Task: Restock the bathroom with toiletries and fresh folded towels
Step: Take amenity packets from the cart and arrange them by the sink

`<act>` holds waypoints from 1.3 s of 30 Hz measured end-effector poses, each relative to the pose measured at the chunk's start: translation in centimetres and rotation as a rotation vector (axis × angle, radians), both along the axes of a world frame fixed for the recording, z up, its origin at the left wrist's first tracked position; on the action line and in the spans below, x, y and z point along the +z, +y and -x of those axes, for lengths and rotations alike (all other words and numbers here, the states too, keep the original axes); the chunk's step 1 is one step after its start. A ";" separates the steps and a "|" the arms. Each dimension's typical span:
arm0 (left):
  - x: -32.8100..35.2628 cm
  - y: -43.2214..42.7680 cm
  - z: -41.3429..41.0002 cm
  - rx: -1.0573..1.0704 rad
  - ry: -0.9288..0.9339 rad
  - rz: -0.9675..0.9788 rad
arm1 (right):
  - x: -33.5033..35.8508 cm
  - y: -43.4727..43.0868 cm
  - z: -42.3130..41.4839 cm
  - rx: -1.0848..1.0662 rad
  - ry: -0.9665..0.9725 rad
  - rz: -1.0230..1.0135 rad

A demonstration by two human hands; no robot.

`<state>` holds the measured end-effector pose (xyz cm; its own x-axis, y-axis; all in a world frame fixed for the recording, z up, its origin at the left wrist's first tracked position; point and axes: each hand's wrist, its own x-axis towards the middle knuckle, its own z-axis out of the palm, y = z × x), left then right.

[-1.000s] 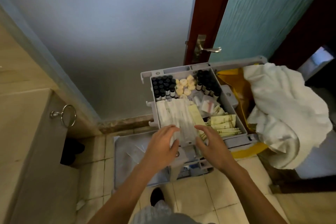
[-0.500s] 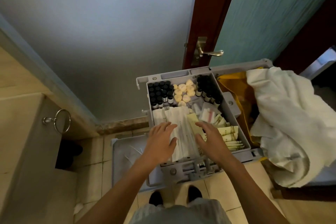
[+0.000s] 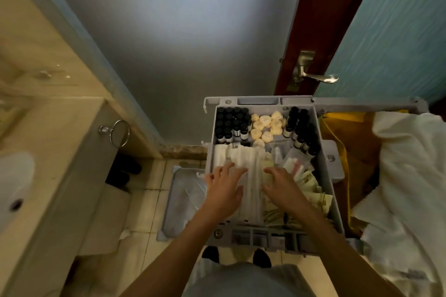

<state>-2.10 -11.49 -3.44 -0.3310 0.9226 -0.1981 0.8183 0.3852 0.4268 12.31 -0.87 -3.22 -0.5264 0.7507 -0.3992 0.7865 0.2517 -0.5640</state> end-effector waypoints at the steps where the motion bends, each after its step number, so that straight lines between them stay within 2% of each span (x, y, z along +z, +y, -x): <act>1: -0.1 0.1 -0.2 0.019 0.012 0.014 | -0.2 0.4 -0.1 0.014 -0.020 -0.003; 8: -1.2 0.2 -1.6 0.181 -0.091 0.010 | -0.7 1.1 -0.6 0.157 -0.176 -0.147; 15: -0.3 0.7 -2.6 0.359 -0.156 -0.020 | -1.3 1.2 -0.8 0.156 -0.132 -0.122; 29: 0.0 -0.3 -3.6 0.479 -0.312 -0.274 | -1.3 2.2 -1.6 -0.010 0.186 0.057; 34: 0.7 -0.4 -3.9 0.548 -0.446 -0.341 | -0.2 2.4 -1.6 -0.070 0.383 0.091; 39: 2.2 -0.1 -4.3 0.591 -0.589 -0.414 | 1.1 2.5 -2.0 -0.158 0.523 0.224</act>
<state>2.21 -11.55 -1.24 -0.7204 0.6709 -0.1759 0.1459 0.3946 0.9072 14.32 1.58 -2.13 -0.5847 0.7635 -0.2742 0.4075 -0.0159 -0.9131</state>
